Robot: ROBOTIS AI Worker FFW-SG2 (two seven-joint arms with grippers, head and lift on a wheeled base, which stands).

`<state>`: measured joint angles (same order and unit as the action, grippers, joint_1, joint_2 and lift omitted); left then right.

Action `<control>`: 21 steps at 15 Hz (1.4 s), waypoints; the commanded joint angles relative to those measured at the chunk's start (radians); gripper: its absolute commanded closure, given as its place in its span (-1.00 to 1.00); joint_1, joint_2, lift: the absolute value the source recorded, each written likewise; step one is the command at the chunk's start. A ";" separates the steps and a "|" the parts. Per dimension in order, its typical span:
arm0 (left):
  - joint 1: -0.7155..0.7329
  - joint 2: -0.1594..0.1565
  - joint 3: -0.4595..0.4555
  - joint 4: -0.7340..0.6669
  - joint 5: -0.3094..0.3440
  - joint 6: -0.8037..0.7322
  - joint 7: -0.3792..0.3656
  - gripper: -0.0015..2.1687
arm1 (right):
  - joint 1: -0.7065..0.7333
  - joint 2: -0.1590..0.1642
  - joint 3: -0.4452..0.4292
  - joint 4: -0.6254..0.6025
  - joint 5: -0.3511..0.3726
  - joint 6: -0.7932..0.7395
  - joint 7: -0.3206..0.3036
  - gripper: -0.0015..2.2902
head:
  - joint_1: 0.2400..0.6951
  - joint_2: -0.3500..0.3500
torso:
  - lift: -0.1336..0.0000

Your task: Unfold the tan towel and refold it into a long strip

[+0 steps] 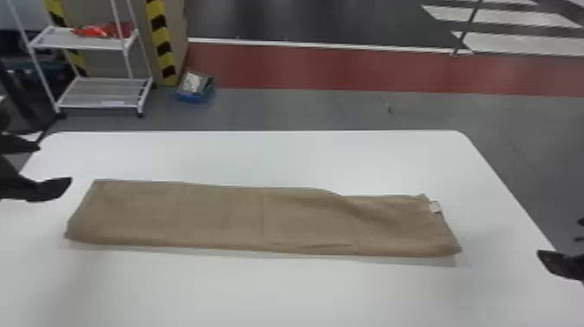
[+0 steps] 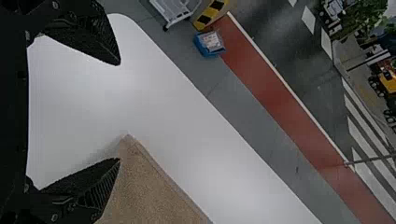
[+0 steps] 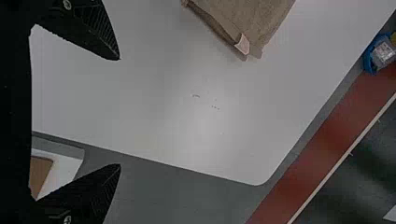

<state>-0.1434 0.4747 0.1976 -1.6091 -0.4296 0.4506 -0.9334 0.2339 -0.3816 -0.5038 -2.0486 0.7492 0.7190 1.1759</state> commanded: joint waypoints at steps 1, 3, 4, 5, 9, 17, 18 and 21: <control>0.062 -0.016 0.037 -0.049 0.022 0.006 0.005 -0.93 | 0.012 0.004 0.039 -0.002 0.015 -0.051 -0.004 -0.94 | 1.00 -0.32 | -0.87; 0.110 -0.039 0.094 -0.083 0.048 0.009 0.033 -0.92 | 0.010 0.006 0.166 -0.008 0.121 -0.063 -0.016 -0.93 | 1.00 -0.29 | -0.87; 0.128 -0.042 0.111 -0.089 0.054 0.009 0.031 -0.91 | 0.008 0.006 0.223 -0.010 0.167 -0.060 -0.024 -0.93 | 1.00 -0.24 | -0.87; 0.142 -0.041 0.125 -0.097 0.061 0.006 0.031 -0.91 | 0.004 0.006 0.284 -0.010 0.216 -0.057 -0.024 -0.93 | 1.00 -0.14 | -0.87; 0.182 -0.034 0.171 -0.117 0.069 0.006 0.018 -0.91 | -0.041 0.004 0.422 0.013 0.328 -0.048 -0.016 -0.89 | 1.00 0.11 | -0.87; 0.180 -0.025 0.169 -0.107 0.064 0.000 0.019 -0.89 | -0.093 0.004 0.485 0.079 0.372 -0.051 0.105 -0.48 | 1.00 0.29 | -0.87; 0.180 -0.025 0.169 -0.106 0.063 0.000 0.019 -0.88 | -0.093 0.004 0.485 0.079 0.372 -0.051 0.107 -0.36 | 1.00 0.31 | -0.87; 0.180 -0.022 0.169 -0.101 0.063 -0.003 0.021 -0.88 | -0.087 -0.002 0.484 0.071 0.377 -0.042 0.122 0.11 | 1.00 0.32 | -0.87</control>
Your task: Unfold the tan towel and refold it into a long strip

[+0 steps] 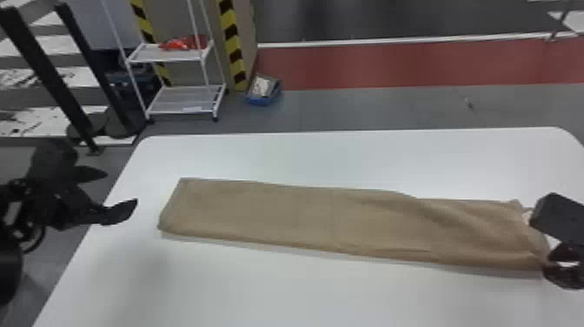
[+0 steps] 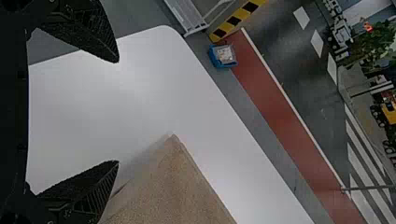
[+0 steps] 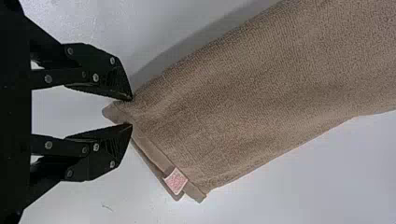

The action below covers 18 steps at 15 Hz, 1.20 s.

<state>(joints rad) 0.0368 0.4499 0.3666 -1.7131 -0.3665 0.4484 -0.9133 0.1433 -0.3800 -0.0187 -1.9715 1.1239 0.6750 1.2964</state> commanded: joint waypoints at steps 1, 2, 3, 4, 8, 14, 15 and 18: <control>0.000 0.004 0.002 0.004 0.001 -0.004 0.001 -0.88 | 0.005 -0.005 -0.001 -0.009 0.002 0.002 0.000 0.17 | 1.00 0.32 | -0.87; 0.000 0.004 0.002 0.006 0.001 -0.010 0.002 -0.88 | 0.007 -0.007 -0.001 -0.012 0.002 0.005 0.000 0.20 | 1.00 0.32 | -0.87; 0.000 0.004 0.002 0.007 0.003 -0.010 0.004 -0.88 | 0.010 -0.008 -0.003 -0.014 0.002 0.009 0.000 0.29 | 1.00 0.32 | -0.87; 0.000 0.004 0.002 0.009 0.004 -0.013 0.005 -0.88 | 0.018 -0.014 -0.010 -0.026 0.002 0.018 0.000 0.30 | 1.00 0.32 | -0.87; 0.000 0.004 0.002 0.010 0.008 -0.013 0.014 -0.88 | -0.013 -0.020 -0.043 0.013 0.002 0.015 -0.118 0.42 | 1.00 0.26 | -0.87; 0.012 -0.002 0.009 0.000 0.029 -0.013 0.019 -0.87 | -0.108 -0.011 -0.037 0.154 -0.016 -0.010 -0.232 0.31 | 1.00 0.08 | -0.87; 0.018 -0.002 0.021 -0.003 0.034 -0.017 0.019 -0.87 | -0.102 -0.011 -0.044 0.151 -0.018 -0.007 -0.232 -0.16 | 1.00 0.08 | -0.87; 0.020 0.000 0.031 -0.003 0.049 -0.017 0.025 -0.87 | -0.064 -0.014 -0.136 0.102 -0.058 0.002 -0.240 -1.00 | 1.00 0.08 | -0.87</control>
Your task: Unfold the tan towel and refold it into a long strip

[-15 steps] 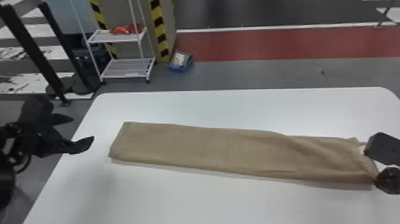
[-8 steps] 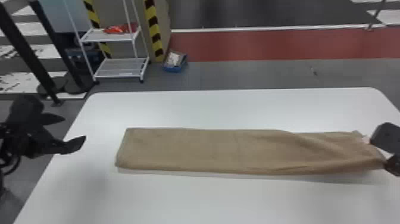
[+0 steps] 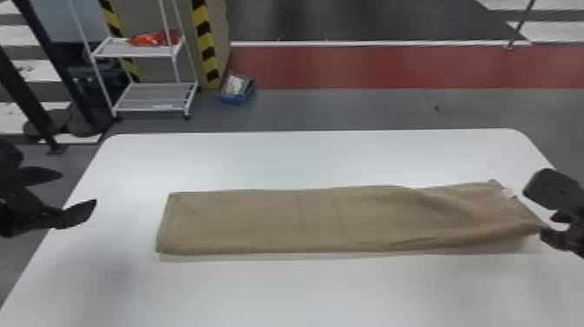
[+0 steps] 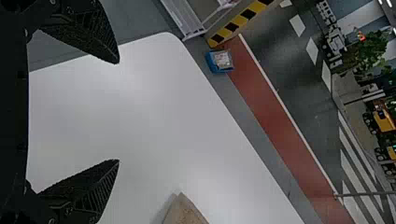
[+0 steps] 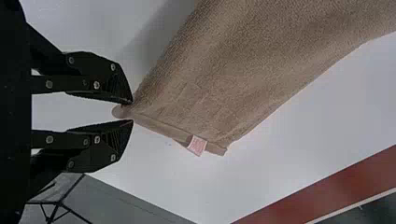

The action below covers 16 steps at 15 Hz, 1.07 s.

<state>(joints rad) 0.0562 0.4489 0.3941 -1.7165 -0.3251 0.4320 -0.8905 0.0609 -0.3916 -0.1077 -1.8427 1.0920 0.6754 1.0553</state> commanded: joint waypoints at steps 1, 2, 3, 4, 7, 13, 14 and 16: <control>0.002 -0.001 0.006 -0.003 0.017 0.000 0.010 -0.87 | 0.031 -0.003 -0.096 -0.078 -0.076 0.011 0.026 -1.00 | 1.00 0.06 | -0.87; 0.005 -0.010 0.025 -0.009 0.031 0.000 0.012 -0.87 | 0.053 -0.003 -0.150 -0.130 -0.139 0.057 0.043 -1.00 | 1.00 0.03 | -0.87; 0.008 -0.022 0.043 -0.012 0.060 0.000 0.025 -0.87 | 0.070 0.007 -0.201 -0.202 -0.251 0.168 0.054 -0.98 | 1.00 0.01 | -0.87; 0.013 -0.044 0.069 -0.017 0.121 0.003 0.041 -0.87 | 0.091 0.020 -0.237 -0.274 -0.359 0.269 0.054 -0.97 | 1.00 0.00 | -0.87; 0.053 -0.125 0.160 -0.043 0.340 0.012 0.107 -0.87 | 0.163 0.168 -0.244 -0.500 -0.547 0.441 -0.044 -0.97 | 1.00 0.07 | -0.87; 0.221 -0.268 0.167 -0.092 0.660 -0.252 0.343 -0.87 | 0.370 0.392 -0.052 -0.607 -0.755 0.238 -0.574 -0.95 | 1.00 0.47 | -0.87; 0.237 -0.280 0.147 -0.094 0.672 -0.252 0.383 -0.88 | 0.416 0.392 -0.018 -0.583 -0.808 0.097 -0.650 -0.94 | 1.00 0.51 | -0.87; 0.260 -0.294 0.123 -0.101 0.673 -0.224 0.432 -0.88 | 0.476 0.392 0.028 -0.471 -0.847 -0.385 -0.721 -0.94 | 1.00 0.58 | -0.87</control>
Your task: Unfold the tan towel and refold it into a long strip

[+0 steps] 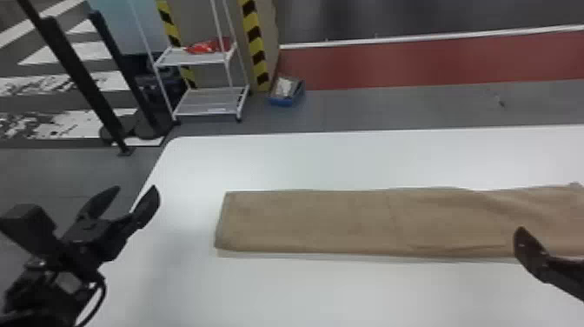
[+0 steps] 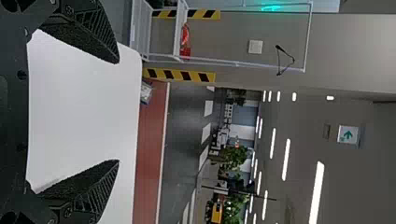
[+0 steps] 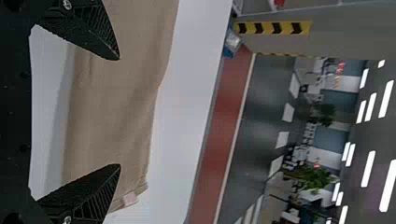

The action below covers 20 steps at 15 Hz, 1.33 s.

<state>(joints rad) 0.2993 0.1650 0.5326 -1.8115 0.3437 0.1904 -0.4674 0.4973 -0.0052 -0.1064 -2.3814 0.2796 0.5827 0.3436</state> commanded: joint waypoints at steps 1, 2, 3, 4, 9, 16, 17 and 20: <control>0.038 -0.012 -0.025 -0.019 0.003 0.024 0.016 -0.88 | 0.058 0.006 0.028 0.116 -0.071 -0.396 -0.023 -0.94 | 1.00 0.63 | -0.87; 0.061 -0.015 -0.031 -0.031 0.006 0.027 0.018 -0.88 | 0.076 0.006 0.040 0.169 -0.079 -0.485 -0.067 -0.94 | 1.00 0.75 | -0.87; 0.080 -0.021 -0.032 -0.038 0.006 0.027 0.021 -0.87 | 0.092 0.006 0.059 0.215 -0.079 -0.586 -0.103 -0.94 | 1.00 0.77 | -0.87; 0.092 -0.024 -0.051 -0.048 0.001 0.015 0.047 -0.87 | 0.102 0.006 0.093 0.245 -0.077 -0.620 -0.156 -0.94 | 1.00 0.79 | -0.87; 0.172 -0.027 -0.213 -0.106 -0.112 -0.142 0.286 -0.87 | 0.112 0.006 0.212 0.261 -0.083 -0.636 -0.290 -0.94 | 1.00 0.87 | -0.87; 0.204 -0.013 -0.396 -0.172 -0.169 -0.142 0.518 -0.86 | 0.121 0.006 0.172 0.258 -0.131 -0.632 -0.287 -0.93 | 1.00 0.73 | -0.87; 0.204 -0.013 -0.404 -0.178 -0.166 -0.124 0.515 -0.86 | 0.119 0.006 0.171 0.261 -0.142 -0.636 -0.287 -0.93 | 1.00 0.67 | -0.87; 0.212 -0.012 -0.424 -0.184 -0.163 -0.136 0.529 -0.86 | 0.104 0.006 0.171 0.283 -0.178 -0.636 -0.287 -0.92 | 1.00 0.54 | -0.87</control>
<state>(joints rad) 0.5067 0.1518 0.1135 -1.9924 0.1780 0.0611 0.0573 0.6088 -0.0046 0.0637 -2.1092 0.1203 -0.0528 0.0568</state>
